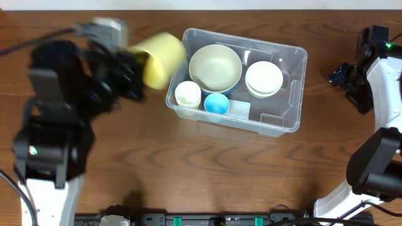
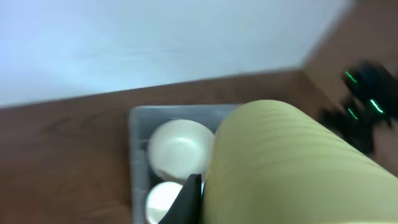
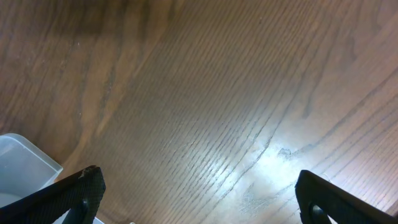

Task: Pack container
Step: 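Grasp the yellow cup rim with the left gripper and lift, then carry the yellow cup and lower it onto the blue cup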

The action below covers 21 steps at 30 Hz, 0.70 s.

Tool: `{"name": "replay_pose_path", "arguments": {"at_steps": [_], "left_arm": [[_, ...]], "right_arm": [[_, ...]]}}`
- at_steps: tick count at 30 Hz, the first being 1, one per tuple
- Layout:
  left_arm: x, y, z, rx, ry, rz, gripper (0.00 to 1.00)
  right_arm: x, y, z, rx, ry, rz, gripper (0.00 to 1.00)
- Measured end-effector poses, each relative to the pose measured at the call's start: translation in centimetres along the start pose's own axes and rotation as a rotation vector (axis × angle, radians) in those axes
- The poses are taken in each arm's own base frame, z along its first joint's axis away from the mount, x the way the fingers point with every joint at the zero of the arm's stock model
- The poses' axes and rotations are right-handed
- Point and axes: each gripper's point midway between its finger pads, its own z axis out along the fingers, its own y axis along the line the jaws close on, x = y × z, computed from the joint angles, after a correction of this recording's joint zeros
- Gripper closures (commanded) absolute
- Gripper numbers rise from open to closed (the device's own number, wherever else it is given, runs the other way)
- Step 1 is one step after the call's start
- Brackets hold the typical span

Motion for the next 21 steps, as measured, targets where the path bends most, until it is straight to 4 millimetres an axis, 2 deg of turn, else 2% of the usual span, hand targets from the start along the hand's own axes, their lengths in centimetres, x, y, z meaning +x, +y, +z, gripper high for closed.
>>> {"name": "replay_pose_path", "arguments": {"at_steps": [2,4,8,11,14,17,21], "left_arm": [[1.0,-2.0,0.9,0.028,0.040,0.062,0.94],[2.4,-3.3,2.7,0.042,0.102,0.118,0.94],[6.5,-4.5,8.3,0.058,0.274,0.191,0.94],[10.0,-4.4,12.5,0.046,0.404,0.224,0.95],[13.2,-3.3,15.7,0.020,0.513,0.233,0.94],[15.2,-2.4,17.5,0.000,0.577,0.240,0.94],[16.9,-1.8,18.7,-0.010,0.627,0.239,0.94]], "right_arm": [[0.0,0.0,0.0,0.000,0.000,0.000,0.01],[0.0,0.0,0.0,0.000,0.000,0.000,0.01],[0.0,0.0,0.0,0.000,0.000,0.000,0.01],[0.0,0.0,0.0,0.000,0.000,0.000,0.01],[0.0,0.0,0.0,0.001,0.000,0.000,0.01],[0.0,0.0,0.0,0.000,0.000,0.000,0.01],[0.0,0.0,0.0,0.000,0.000,0.000,0.01]]}}
